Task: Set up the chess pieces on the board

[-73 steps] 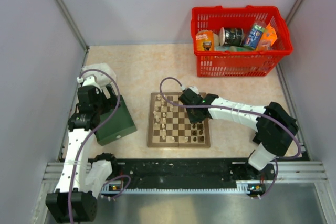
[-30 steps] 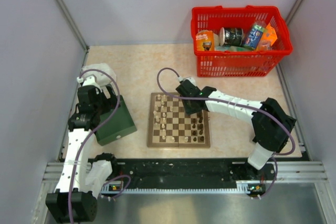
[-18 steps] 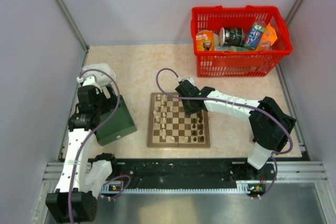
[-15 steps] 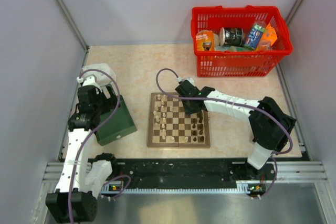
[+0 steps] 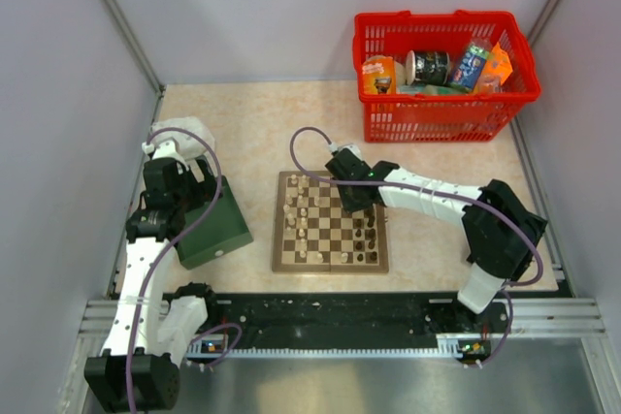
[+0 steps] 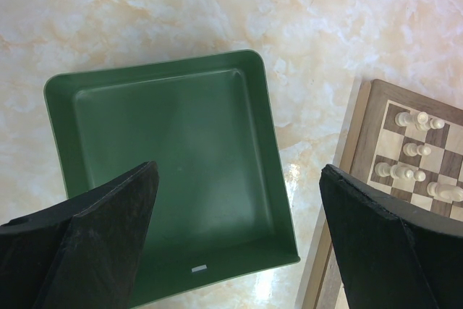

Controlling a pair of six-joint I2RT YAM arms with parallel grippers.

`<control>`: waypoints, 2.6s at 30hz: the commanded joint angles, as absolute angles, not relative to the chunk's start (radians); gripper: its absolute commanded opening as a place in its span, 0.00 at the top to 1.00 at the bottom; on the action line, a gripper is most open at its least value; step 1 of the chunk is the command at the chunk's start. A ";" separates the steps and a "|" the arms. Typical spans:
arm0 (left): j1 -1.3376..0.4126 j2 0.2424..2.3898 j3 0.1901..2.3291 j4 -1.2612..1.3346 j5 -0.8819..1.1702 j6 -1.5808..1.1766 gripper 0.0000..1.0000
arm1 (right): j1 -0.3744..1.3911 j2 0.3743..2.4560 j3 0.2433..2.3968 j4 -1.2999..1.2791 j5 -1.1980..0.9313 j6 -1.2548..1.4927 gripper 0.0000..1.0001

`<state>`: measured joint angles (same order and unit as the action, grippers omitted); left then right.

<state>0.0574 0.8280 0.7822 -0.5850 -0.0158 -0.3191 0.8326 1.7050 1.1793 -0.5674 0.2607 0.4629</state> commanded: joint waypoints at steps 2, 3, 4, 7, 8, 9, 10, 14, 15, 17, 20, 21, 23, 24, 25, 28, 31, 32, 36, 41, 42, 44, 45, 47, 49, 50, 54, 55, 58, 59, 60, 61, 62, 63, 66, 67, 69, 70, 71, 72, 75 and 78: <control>0.060 0.831 0.795 -0.558 -0.015 -0.316 0.01 | 0.816 1.631 1.147 -0.571 0.278 0.469 0.85; 0.058 0.831 0.795 -0.558 -0.015 -0.316 0.01 | 0.816 1.629 1.141 -0.571 0.279 0.471 0.85; 0.058 0.831 0.795 -0.558 -0.015 -0.316 0.01 | 0.815 1.623 1.135 -0.571 0.282 0.471 0.85; 0.058 0.828 0.795 -0.558 -0.017 -0.316 0.01 | 0.810 1.615 1.123 -0.574 0.288 0.474 0.85; 0.058 0.828 0.792 -0.560 -0.015 -0.318 0.01 | 0.810 1.614 1.121 -0.571 0.285 0.477 0.85; 0.058 0.828 0.792 -0.560 -0.017 -0.316 0.01 | 0.808 1.612 1.117 -0.572 0.285 0.477 0.85; 0.057 0.828 0.793 -0.560 -0.018 -0.318 0.01 | 0.808 1.612 1.118 -0.572 0.284 0.476 0.85; 0.058 0.825 0.793 -0.560 -0.017 -0.319 0.01 | 0.808 1.609 1.112 -0.571 0.287 0.479 0.85; 0.058 0.827 0.792 -0.560 -0.017 -0.318 0.01 | 0.807 1.606 1.111 -0.571 0.287 0.479 0.85; 0.058 0.828 0.793 -0.561 -0.017 -0.318 0.01 | 0.807 1.605 1.108 -0.572 0.281 0.480 0.85; 0.058 0.827 0.792 -0.560 -0.017 -0.318 0.01 | 0.808 1.597 1.111 -0.575 0.279 0.480 0.85; 0.058 0.828 0.793 -0.560 -0.017 -0.318 0.01 | 0.807 1.595 1.109 -0.577 0.279 0.480 0.85; 0.058 0.827 0.793 -0.561 -0.018 -0.319 0.01 | 0.807 1.592 1.111 -0.575 0.278 0.482 0.85; 0.058 0.827 0.793 -0.563 -0.015 -0.319 0.01 | 0.807 1.595 1.111 -0.577 0.275 0.479 0.85; 0.057 0.827 0.792 -0.561 -0.015 -0.319 0.01 | 0.808 1.598 1.112 -0.577 0.275 0.480 0.85; 0.058 0.827 0.792 -0.560 -0.017 -0.319 0.01 | 0.808 1.601 1.109 -0.578 0.273 0.479 0.85; 0.058 0.825 0.793 -0.561 -0.014 -0.321 0.01 | 0.808 1.600 1.111 -0.577 0.275 0.482 0.84; 0.058 0.830 0.792 -0.560 -0.014 -0.322 0.01 | 0.808 1.601 1.111 -0.577 0.275 0.480 0.84; 0.057 0.828 0.793 -0.560 -0.005 -0.325 0.01 | 0.808 1.605 1.103 -0.581 0.275 0.483 0.84; 0.057 0.833 0.792 -0.558 -0.006 -0.325 0.01 | 0.807 1.614 1.101 -0.580 0.278 0.486 0.83; 0.058 0.833 0.792 -0.558 -0.006 -0.325 0.01 | 0.807 1.617 1.101 -0.580 0.279 0.485 0.83; 0.058 0.831 0.793 -0.558 -0.006 -0.325 0.01 | 0.808 1.617 1.097 -0.581 0.284 0.488 0.83; 0.057 0.830 0.793 -0.560 -0.005 -0.327 0.01 | 0.808 1.618 1.097 -0.581 0.281 0.485 0.83; 0.058 0.831 0.792 -0.558 -0.005 -0.328 0.01 | 0.807 1.621 1.095 -0.577 0.276 0.486 0.81; 0.058 0.833 0.793 -0.558 -0.005 -0.328 0.01 | 0.808 1.621 1.098 -0.572 0.272 0.485 0.78; 0.058 0.834 0.795 -0.558 -0.005 -0.330 0.01 | 0.807 1.620 1.103 -0.574 0.268 0.483 0.77; 0.058 0.838 0.795 -0.554 -0.005 -0.337 0.01 | 0.808 1.609 1.124 -0.566 0.258 0.469 0.73; 0.057 0.838 0.799 -0.555 -0.005 -0.336 0.01 | 0.807 1.605 1.132 -0.565 0.258 0.466 0.72; 0.057 0.841 0.805 -0.563 -0.006 -0.345 0.01 | 0.807 1.600 1.160 -0.561 0.250 0.448 0.69; 0.058 0.839 0.810 -0.563 -0.006 -0.351 0.01 | 0.808 1.598 1.167 -0.563 0.250 0.445 0.69; 0.057 0.839 0.811 -0.561 -0.005 -0.359 0.01 | 0.808 1.600 1.176 -0.560 0.253 0.440 0.68; 0.057 0.838 0.816 -0.558 -0.005 -0.368 0.01 | 0.807 1.603 1.186 -0.561 0.253 0.433 0.67; 0.057 0.838 0.819 -0.555 -0.005 -0.379 0.01 | 0.808 1.606 1.196 -0.561 0.255 0.430 0.64; 0.058 0.838 0.822 -0.555 -0.006 -0.391 0.01 | 0.807 1.614 1.203 -0.560 0.256 0.428 0.63; 0.057 0.841 0.833 -0.551 -0.012 -0.416 0.01 | 0.808 1.638 1.223 -0.560 0.256 0.423 0.62; 0.058 0.841 0.836 -0.549 -0.018 -0.419 0.01 | 0.807 1.643 1.227 -0.561 0.256 0.425 0.62; 0.058 0.847 0.844 -0.549 -0.044 -0.434 0.01 | 0.807 1.652 1.236 -0.561 0.258 0.426 0.62; 0.058 0.850 0.850 -0.551 -0.051 -0.440 0.01 | 0.805 1.657 1.245 -0.564 0.259 0.425 0.62; 0.057 0.853 0.857 -0.549 -0.054 -0.448 0.01 | 0.807 1.657 1.252 -0.569 0.256 0.425 0.62; 0.057 0.854 0.867 -0.549 -0.055 -0.454 0.01 | 0.807 1.655 1.256 -0.568 0.253 0.423 0.62; 0.057 0.861 0.871 -0.531 -0.057 -0.471 0.01 | 0.805 1.655 1.266 -0.569 0.239 0.433 0.61; 0.058 0.864 0.859 -0.490 -0.063 -0.494 0.01 | 0.804 1.652 1.281 -0.572 0.221 0.443 0.57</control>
